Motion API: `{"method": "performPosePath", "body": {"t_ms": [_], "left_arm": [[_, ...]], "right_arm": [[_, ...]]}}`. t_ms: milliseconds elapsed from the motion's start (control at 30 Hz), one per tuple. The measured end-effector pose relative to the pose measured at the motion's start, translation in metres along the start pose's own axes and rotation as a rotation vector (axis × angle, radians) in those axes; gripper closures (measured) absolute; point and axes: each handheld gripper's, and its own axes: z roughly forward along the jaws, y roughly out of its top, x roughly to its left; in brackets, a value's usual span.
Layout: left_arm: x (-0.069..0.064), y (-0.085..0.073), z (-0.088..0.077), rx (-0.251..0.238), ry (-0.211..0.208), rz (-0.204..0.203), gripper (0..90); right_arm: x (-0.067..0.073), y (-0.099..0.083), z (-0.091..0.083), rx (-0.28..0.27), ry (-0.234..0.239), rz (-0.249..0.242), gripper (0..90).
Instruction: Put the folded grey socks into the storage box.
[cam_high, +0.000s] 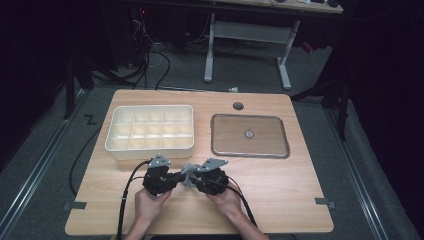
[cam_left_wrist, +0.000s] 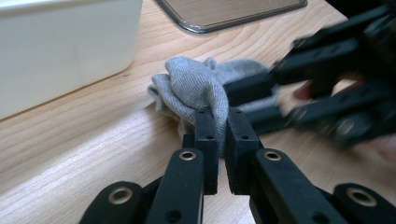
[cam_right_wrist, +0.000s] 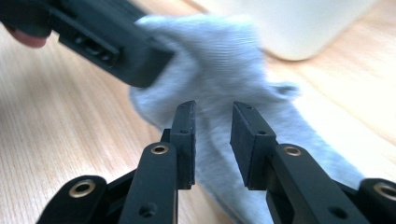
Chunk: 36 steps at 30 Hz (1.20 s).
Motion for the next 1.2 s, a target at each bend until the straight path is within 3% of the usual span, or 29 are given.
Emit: {"method": "performPosePath", "body": {"t_ms": [133, 300, 467, 700, 1200], "left_arm": [[-0.001, 0.0, 0.001, 0.002, 0.004, -0.002, 85.2], [-0.001, 0.0, 0.001, 0.008, 0.008, -0.008, 85.1], [-0.002, 0.003, 0.001, 0.025, 0.015, 0.003, 85.1], [-0.009, 0.009, 0.002, 0.032, 0.014, 0.026, 85.1], [-0.019, 0.021, 0.007, 0.049, -0.018, 0.067, 85.0]], "right_arm": [[-0.013, -0.004, -0.014, -0.018, -0.045, 0.049, 69.5], [-0.029, -0.013, -0.02, -0.011, -0.114, 0.082, 66.1], [-0.04, -0.024, -0.019, 0.007, -0.129, 0.132, 66.0], [-0.04, -0.029, -0.011, 0.039, -0.123, 0.121, 68.2], [-0.033, -0.026, -0.005, 0.036, -0.11, 0.084, 69.1]]}}
